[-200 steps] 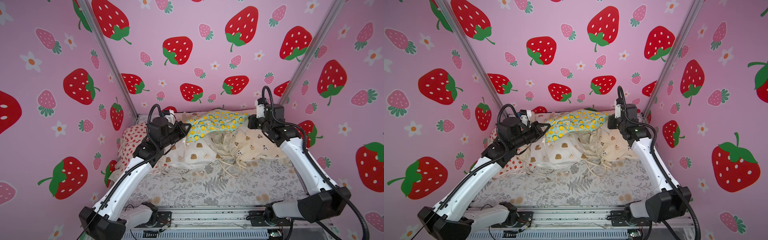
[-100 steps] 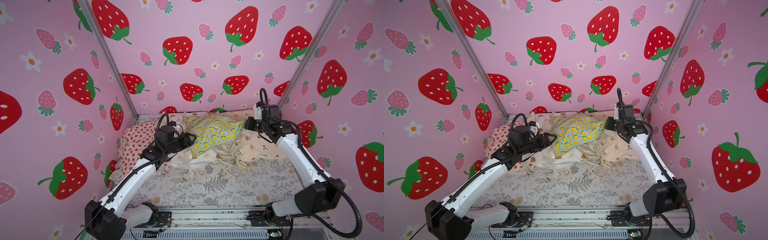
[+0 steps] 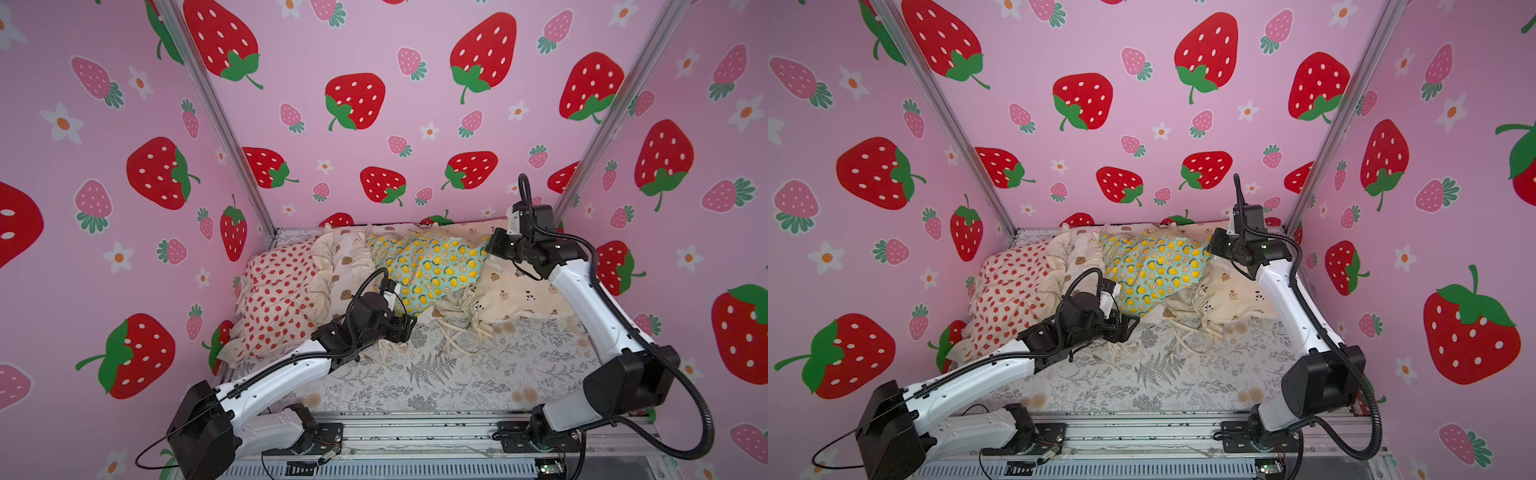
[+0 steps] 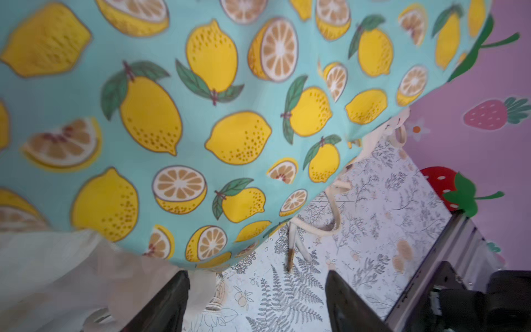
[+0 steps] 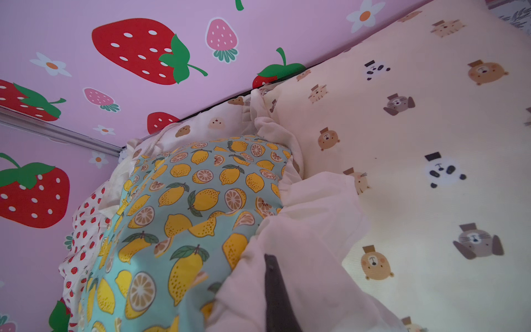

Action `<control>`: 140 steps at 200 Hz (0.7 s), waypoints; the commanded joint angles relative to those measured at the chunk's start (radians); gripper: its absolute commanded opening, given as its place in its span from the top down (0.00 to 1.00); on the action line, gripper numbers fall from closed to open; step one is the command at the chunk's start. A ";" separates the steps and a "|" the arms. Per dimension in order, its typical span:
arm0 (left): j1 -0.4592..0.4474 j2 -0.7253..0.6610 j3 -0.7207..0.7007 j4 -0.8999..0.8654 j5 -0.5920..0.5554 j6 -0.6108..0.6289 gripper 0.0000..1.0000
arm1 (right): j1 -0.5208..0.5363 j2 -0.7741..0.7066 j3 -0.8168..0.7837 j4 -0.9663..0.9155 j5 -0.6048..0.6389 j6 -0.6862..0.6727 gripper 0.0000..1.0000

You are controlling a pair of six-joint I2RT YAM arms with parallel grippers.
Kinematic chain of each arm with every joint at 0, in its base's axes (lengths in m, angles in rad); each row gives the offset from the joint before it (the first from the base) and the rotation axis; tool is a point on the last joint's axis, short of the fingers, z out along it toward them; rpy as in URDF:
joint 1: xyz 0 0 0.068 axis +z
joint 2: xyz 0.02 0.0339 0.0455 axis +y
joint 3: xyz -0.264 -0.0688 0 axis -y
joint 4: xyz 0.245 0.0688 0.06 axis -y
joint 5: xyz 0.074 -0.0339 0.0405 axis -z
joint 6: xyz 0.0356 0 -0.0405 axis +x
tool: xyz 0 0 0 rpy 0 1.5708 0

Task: Zip up pillowcases
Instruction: Pick up the pillowcase from the pillowcase.

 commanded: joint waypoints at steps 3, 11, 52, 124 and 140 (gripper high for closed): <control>-0.009 0.048 -0.025 0.047 -0.157 0.077 0.20 | -0.004 0.003 0.041 -0.014 0.016 0.013 0.97; -0.010 0.059 -0.032 0.050 -0.172 0.077 0.19 | -0.004 0.001 0.039 -0.014 0.016 0.013 0.97; -0.053 0.134 -0.094 0.139 -0.209 0.128 0.19 | -0.004 0.001 0.042 -0.012 0.018 0.013 0.97; -0.090 0.325 -0.027 0.169 -0.502 0.075 0.37 | -0.004 -0.005 0.041 -0.015 0.035 0.008 0.97; -0.089 0.344 -0.013 0.207 -0.495 0.095 0.45 | -0.003 -0.004 0.040 -0.015 0.036 0.007 0.97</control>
